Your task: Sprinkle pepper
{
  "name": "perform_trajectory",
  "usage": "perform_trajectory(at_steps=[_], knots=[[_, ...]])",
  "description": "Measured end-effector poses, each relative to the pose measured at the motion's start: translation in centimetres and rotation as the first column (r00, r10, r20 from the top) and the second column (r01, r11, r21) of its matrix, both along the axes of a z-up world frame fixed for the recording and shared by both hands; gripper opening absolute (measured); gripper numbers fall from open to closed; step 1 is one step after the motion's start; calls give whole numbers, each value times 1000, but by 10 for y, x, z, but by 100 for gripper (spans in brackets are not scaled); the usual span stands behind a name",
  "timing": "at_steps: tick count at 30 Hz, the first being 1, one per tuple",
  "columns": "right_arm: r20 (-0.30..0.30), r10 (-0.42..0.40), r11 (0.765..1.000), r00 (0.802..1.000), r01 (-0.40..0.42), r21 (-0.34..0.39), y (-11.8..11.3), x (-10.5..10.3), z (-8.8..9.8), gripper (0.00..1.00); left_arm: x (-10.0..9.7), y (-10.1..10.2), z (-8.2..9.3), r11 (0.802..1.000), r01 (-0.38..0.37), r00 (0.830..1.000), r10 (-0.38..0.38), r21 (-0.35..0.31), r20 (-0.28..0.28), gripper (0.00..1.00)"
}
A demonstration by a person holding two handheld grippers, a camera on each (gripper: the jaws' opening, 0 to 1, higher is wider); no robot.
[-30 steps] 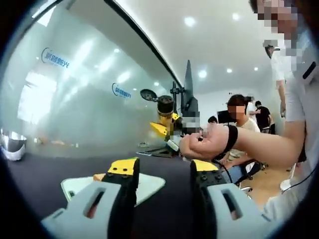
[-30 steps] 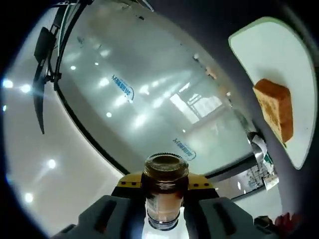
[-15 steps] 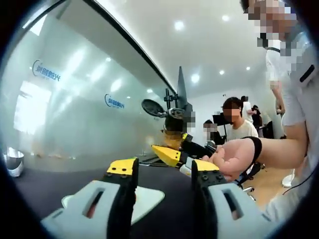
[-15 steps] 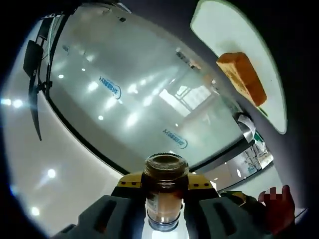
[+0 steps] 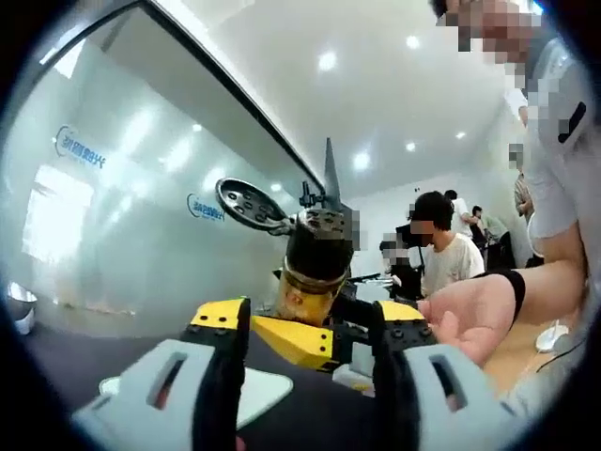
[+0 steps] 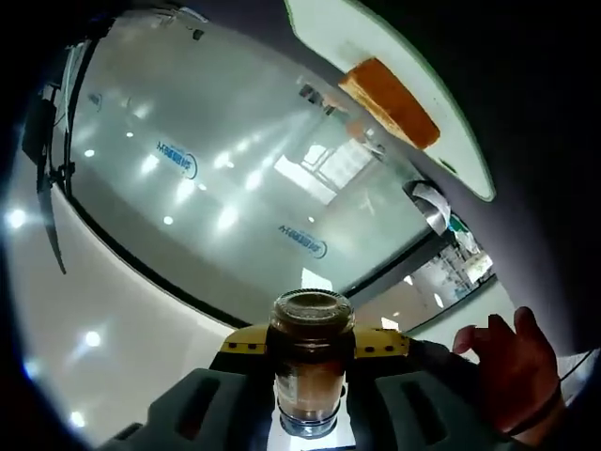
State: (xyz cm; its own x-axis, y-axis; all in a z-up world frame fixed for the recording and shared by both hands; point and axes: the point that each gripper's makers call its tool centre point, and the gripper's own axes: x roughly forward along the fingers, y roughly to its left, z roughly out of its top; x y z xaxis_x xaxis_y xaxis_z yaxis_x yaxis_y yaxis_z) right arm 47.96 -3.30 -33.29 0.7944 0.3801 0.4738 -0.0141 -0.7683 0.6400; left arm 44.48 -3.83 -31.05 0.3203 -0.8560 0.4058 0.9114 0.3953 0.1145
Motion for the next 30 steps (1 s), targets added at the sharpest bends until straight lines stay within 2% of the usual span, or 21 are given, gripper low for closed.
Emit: perform_trajectory(at_steps=[1, 4, 5, 6, 10, 15, 22, 30], knots=[[-2, 8, 1000, 1000, -8, 9, 3, -2, -1, 23, 2, 1, 1, 1000, -22, 1000, 22, 6, 10, 46], [-17, 26, 999, 1000, -26, 29, 9, -5, -4, 23, 0, 3, 6, 1000, -10, 1000, 10, -13, 13, 46], [-16, 29, 999, 999, -29, 30, 10, -5, -5, 23, -1, 2, 6, 1000, -23, 999, 23, 4, 38, 46], [-16, 31, 999, 999, -30, 32, 11, -6, -5, 23, 2, 3, 4, 997, -72, 995, 69, 39, 74, 46], [-13, 41, 998, 999, -40, 44, 13, -6, -2, 23, -4, -2, 6, 997, -65, 995, 62, 33, 81, 43], [-13, 52, 997, 999, -51, 49, 14, -4, -3, 23, -4, -5, 8, 997, -70, 994, 66, 36, 86, 28], [-16, 45, 998, 999, -44, 55, 15, -7, -5, 23, -10, -12, 14, 997, -69, 992, 64, 37, 106, 30], [-30, 35, 997, 999, -32, 70, 13, -9, -6, 24, -12, -12, 15, 997, -73, 991, 69, 36, 113, 26]])
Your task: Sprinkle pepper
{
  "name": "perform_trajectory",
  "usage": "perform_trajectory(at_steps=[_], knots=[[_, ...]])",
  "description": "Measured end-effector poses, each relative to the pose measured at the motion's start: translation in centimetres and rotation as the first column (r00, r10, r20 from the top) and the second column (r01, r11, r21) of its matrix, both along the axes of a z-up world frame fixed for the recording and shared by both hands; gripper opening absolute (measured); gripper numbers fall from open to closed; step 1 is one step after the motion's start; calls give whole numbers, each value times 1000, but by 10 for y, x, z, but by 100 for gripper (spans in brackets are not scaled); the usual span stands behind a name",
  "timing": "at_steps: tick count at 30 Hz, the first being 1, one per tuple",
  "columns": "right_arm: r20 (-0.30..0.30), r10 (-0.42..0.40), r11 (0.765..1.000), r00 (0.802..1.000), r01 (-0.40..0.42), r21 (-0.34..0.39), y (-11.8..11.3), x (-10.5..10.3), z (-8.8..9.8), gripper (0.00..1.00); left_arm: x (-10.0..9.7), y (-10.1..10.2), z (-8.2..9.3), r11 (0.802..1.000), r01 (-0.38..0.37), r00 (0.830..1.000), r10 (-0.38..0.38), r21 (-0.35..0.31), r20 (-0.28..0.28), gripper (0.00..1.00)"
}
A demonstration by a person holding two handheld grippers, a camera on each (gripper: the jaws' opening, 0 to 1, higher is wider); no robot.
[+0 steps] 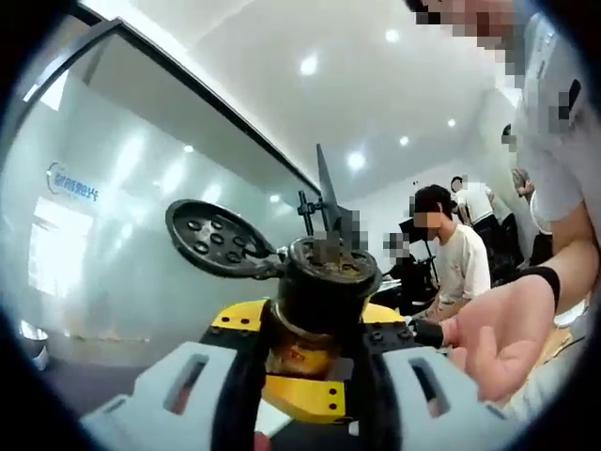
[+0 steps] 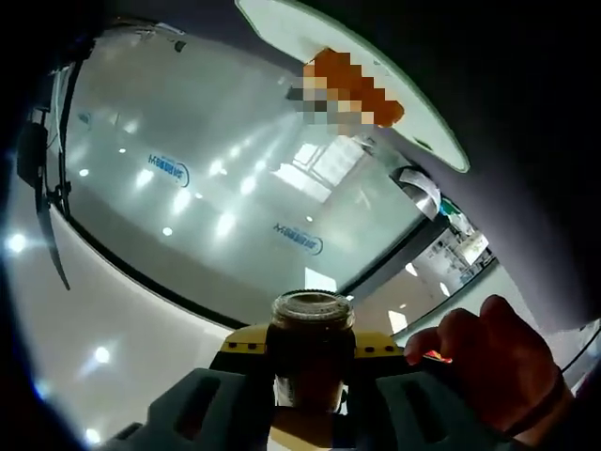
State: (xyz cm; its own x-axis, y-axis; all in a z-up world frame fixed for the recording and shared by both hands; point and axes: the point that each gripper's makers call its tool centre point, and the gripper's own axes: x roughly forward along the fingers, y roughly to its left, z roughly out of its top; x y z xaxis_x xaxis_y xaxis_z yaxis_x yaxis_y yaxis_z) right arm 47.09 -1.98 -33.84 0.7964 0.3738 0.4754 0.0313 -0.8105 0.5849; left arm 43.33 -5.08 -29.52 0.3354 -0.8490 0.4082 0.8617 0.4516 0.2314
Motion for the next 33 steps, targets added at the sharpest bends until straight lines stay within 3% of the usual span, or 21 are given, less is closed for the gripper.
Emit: perform_trajectory(at_steps=[6, 11, 21, 24, 28, 30, 33], knots=[[17, 3, 1000, 1000, -3, 6, 4, -5, 6, 24, -1, 2, 4, 1000, 7, 1000, -7, -20, -11, 25], [10, -5, 1000, 1000, 4, 18, 5, -6, 3, 24, 0, 1, 2, 1000, 2, 1000, -2, 6, -25, 22], [12, 3, 999, 1000, -4, 36, 8, -2, 2, 24, 1, 6, 0, 998, -35, 999, 34, 59, 11, 21], [13, 1, 1000, 1000, -1, 20, 11, -5, 3, 24, 0, 11, 1, 999, -26, 1000, 26, 44, 5, 21], [-14, -3, 1000, 1000, 3, 12, 15, -5, -1, 25, 1, 13, -1, 998, -37, 999, 37, 50, -6, 20], [-44, -5, 1000, 999, 4, -10, 19, -3, -3, 25, 4, 19, -2, 999, -38, 998, 39, 15, -48, 20], [-58, -2, 1000, 998, 1, -25, 22, -2, -8, 25, 5, 22, -6, 999, -48, 997, 48, 6, -61, 20]])
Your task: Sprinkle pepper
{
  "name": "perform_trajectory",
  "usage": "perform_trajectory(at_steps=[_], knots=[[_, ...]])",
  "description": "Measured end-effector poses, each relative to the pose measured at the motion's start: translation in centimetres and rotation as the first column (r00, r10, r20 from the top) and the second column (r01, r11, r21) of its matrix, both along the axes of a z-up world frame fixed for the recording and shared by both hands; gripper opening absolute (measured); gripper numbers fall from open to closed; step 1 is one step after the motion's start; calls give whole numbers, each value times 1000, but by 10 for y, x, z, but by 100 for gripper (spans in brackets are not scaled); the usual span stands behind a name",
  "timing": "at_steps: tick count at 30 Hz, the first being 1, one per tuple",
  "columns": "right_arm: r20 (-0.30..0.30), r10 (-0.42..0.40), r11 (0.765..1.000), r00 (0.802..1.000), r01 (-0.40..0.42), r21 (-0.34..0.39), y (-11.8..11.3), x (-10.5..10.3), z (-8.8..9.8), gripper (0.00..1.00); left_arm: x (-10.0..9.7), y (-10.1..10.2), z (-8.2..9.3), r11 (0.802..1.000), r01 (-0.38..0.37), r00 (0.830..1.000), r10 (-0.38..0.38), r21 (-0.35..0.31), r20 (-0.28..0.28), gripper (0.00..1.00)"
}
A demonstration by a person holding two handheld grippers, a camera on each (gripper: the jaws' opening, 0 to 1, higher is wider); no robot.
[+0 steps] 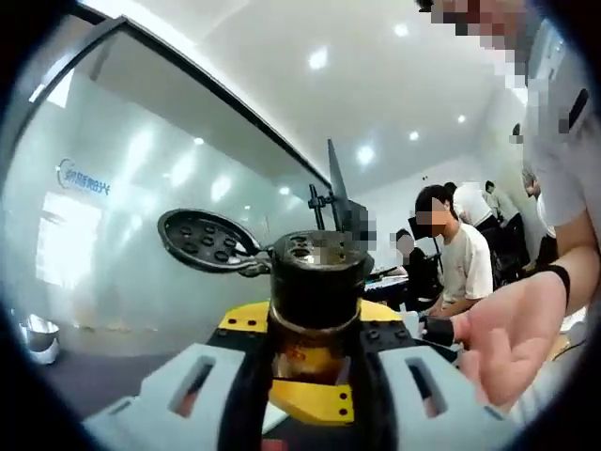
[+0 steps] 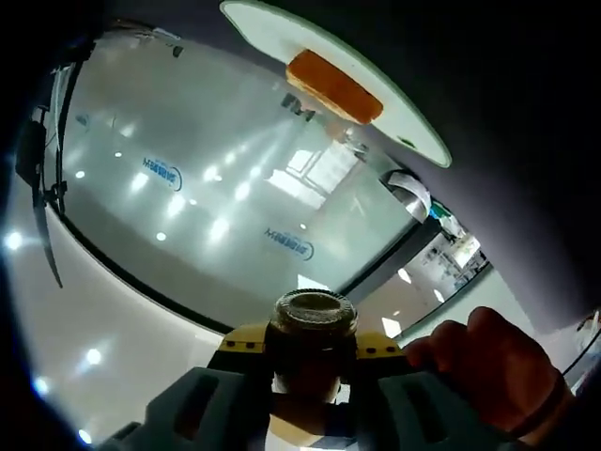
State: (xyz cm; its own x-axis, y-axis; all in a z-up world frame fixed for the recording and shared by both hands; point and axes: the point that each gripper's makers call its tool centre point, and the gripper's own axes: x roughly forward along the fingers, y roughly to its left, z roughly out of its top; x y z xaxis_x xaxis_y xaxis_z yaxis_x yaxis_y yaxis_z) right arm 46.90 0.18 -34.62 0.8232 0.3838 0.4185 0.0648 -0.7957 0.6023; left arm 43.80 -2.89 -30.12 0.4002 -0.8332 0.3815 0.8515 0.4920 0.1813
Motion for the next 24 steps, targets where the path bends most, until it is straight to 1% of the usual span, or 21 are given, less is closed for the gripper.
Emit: perform_trajectory(at_steps=[3, 4, 5, 6, 7, 9, 11, 13, 14, 15, 19, 21, 22, 23, 24], knots=[[-10, 1, 1000, 1000, -1, 0, 2, 0, -2, 25, -1, 2, -1, 1000, -10, 1000, 10, -3, -3, 20], [-19, 0, 1000, 1000, 0, -8, 2, -1, -1, 26, -2, 3, -1, 1000, -12, 1000, 12, -7, 4, 20], [-36, -5, 999, 999, 4, -32, 4, -2, -2, 26, -2, 5, 0, 1000, -12, 1000, 12, -13, 5, 20], [-32, -8, 999, 999, 7, -37, 4, -3, 1, 26, -2, 7, 2, 999, -1, 1000, 1, -35, -5, 20], [-23, -13, 999, 1000, 12, -50, 4, -2, 2, 26, 0, 8, 3, 999, -6, 1000, 6, -41, -1, 20], [-26, -16, 999, 1000, 15, -38, 5, -2, 2, 26, 1, 7, 4, 999, -15, 1000, 15, -39, 3, 20], [-20, -27, 999, 999, 26, -46, 4, -2, 3, 26, 1, 7, 5, 999, -11, 1000, 11, -48, -2, 20], [-6, -54, 997, 999, 54, -52, 1, -2, 4, 26, 1, 7, 6, 998, -11, 1000, 11, -54, -5, 20], [-9, -51, 997, 999, 50, -51, 2, -3, 4, 26, 1, 7, 6, 998, -8, 1000, 7, -55, -5, 20], [-6, -52, 998, 999, 52, -46, 2, -2, 4, 26, 1, 7, 6, 999, -10, 1000, 9, -52, -4, 20], [1, -53, 997, 999, 53, -61, 3, -4, 5, 27, 3, 7, 6, 999, -16, 1000, 15, -47, -6, 20], [-5, -58, 996, 998, 57, -68, 2, -2, 3, 27, 5, 7, 5, 999, -22, 1000, 22, -26, -4, 20], [-7, -65, 995, 998, 64, -82, 2, -1, 1, 28, 6, 7, 6, 999, -30, 1000, 30, -18, -1, 20], [-10, -64, 994, 998, 63, -87, 1, -2, 1, 29, 7, 7, 6, 999, -33, 999, 33, -13, -4, 20], [-11, -88, 993, 996, 86, -86, -4, -1, 1, 33, 8, 7, 5, 1000, -31, 999, 31, -6, -9, 20]])
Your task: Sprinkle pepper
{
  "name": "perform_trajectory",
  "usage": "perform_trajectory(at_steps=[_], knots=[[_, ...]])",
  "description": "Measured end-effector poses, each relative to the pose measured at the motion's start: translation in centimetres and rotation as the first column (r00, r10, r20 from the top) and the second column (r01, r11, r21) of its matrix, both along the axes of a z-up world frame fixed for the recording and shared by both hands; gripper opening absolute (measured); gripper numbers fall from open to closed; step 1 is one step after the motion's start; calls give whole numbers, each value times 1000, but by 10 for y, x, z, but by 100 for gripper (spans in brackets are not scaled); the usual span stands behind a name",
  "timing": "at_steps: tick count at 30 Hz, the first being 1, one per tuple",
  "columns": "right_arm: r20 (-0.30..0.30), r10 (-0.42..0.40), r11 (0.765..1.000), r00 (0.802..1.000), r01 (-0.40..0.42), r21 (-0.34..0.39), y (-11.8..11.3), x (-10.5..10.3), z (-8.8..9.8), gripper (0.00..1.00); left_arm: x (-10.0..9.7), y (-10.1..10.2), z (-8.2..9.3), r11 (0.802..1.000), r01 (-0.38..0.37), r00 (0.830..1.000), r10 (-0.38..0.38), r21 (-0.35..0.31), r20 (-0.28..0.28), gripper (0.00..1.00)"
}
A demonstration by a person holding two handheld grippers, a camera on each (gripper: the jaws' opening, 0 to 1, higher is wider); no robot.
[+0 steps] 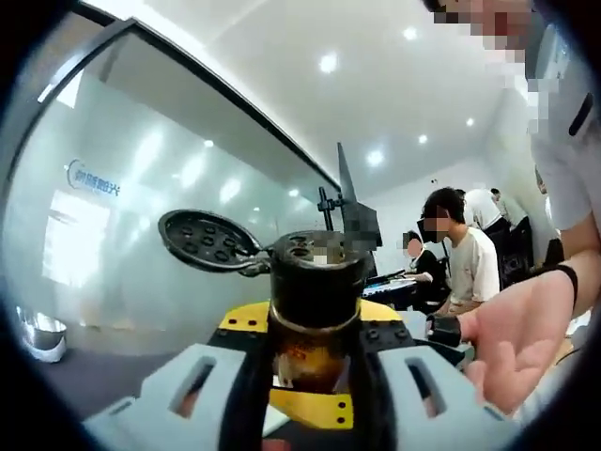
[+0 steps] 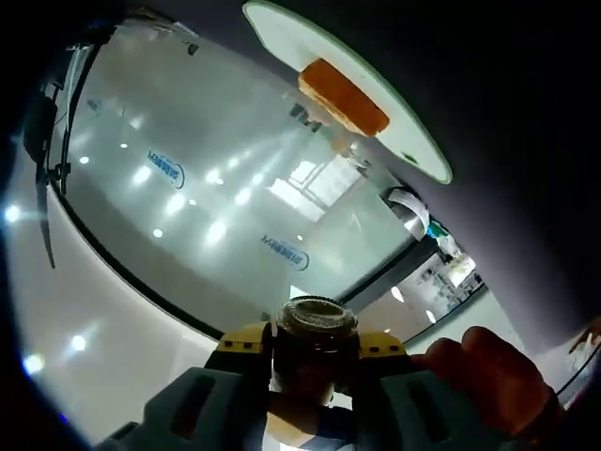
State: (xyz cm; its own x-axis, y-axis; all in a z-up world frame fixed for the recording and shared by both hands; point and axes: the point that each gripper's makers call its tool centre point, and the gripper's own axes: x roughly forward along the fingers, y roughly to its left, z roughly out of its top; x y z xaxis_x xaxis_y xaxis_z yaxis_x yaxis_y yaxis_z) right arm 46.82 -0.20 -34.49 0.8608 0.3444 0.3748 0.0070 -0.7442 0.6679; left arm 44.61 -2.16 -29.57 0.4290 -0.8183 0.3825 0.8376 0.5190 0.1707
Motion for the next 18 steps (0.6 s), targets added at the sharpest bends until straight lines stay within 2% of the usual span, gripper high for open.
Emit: perform_trajectory(at_steps=[3, 6, 10, 14, 18], knots=[[25, 15, 1000, 1000, -15, -2, 1, 0, 4, 34, 1, 1, 1, 1000, -9, 1000, 9, -6, -1, 20], [24, 15, 1000, 1000, -15, -10, 1, 0, 3, 33, 6, 3, 2, 1000, -9, 1000, 9, -13, -13, 20], [30, 20, 998, 999, -18, -52, -2, -1, -2, 34, 12, 7, 4, 1000, -17, 1000, 17, -6, -20, 20], [40, 12, 989, 999, -6, -146, -5, -10, -11, 35, 13, 8, 5, 1000, -8, 1000, 8, 23, -19, 20], [66, 16, 962, 998, 3, -273, -17, -19, -27, 35, 16, 9, 0, 998, 12, 999, -10, 68, -34, 20]])
